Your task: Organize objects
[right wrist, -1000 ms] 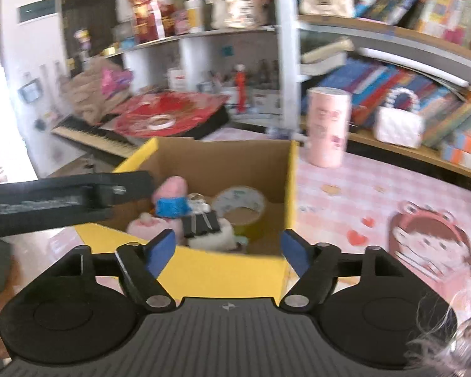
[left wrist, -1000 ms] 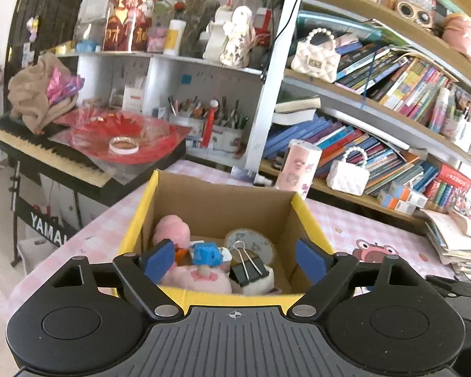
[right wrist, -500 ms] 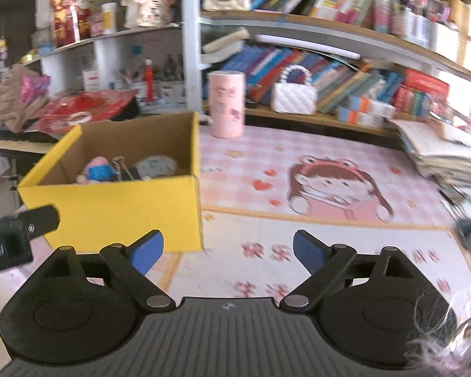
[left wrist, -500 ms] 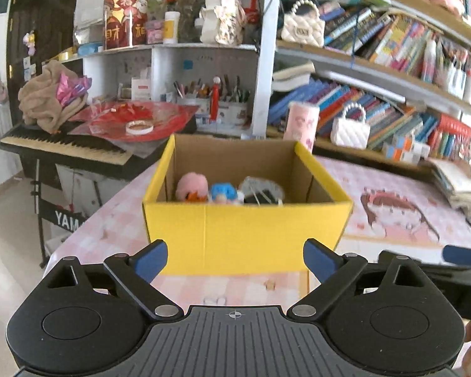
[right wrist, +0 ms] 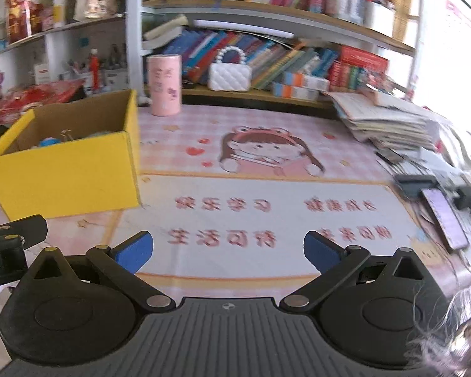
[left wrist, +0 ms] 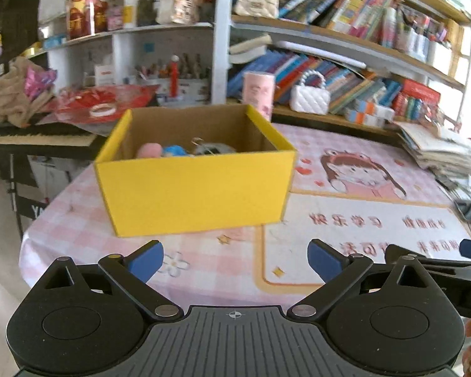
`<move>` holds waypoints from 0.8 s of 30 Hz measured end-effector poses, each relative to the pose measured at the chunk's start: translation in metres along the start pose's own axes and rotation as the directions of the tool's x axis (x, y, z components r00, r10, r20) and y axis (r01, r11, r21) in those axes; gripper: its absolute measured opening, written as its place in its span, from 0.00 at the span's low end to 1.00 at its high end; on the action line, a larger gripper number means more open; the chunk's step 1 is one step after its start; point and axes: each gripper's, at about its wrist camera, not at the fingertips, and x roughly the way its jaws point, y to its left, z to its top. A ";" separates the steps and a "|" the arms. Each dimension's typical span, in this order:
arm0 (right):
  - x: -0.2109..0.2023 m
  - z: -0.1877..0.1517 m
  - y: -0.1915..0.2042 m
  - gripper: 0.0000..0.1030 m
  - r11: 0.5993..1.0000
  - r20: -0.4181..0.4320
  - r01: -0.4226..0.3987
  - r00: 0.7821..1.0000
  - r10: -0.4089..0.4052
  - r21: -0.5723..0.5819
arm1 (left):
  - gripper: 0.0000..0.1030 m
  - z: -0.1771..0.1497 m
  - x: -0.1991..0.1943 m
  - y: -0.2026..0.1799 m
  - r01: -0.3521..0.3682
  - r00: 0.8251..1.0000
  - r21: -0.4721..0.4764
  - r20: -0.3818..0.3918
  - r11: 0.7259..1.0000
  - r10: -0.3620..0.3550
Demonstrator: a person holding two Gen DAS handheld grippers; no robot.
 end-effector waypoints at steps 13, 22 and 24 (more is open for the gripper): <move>-0.018 -0.016 -0.034 1.00 0.993 -0.028 0.106 0.994 -0.105 0.055 | 0.97 -0.007 0.007 -0.036 0.032 0.998 0.092 -0.063 0.995 -0.026; -0.019 -0.021 -0.049 1.00 0.988 -0.048 0.143 0.989 -0.140 0.053 | 0.97 -0.012 0.010 -0.058 0.031 0.997 0.138 -0.079 0.990 -0.020; -0.017 -0.021 -0.051 1.00 0.988 -0.052 0.148 0.988 -0.145 0.053 | 0.97 -0.013 0.011 -0.062 0.021 0.997 0.149 -0.081 0.989 -0.009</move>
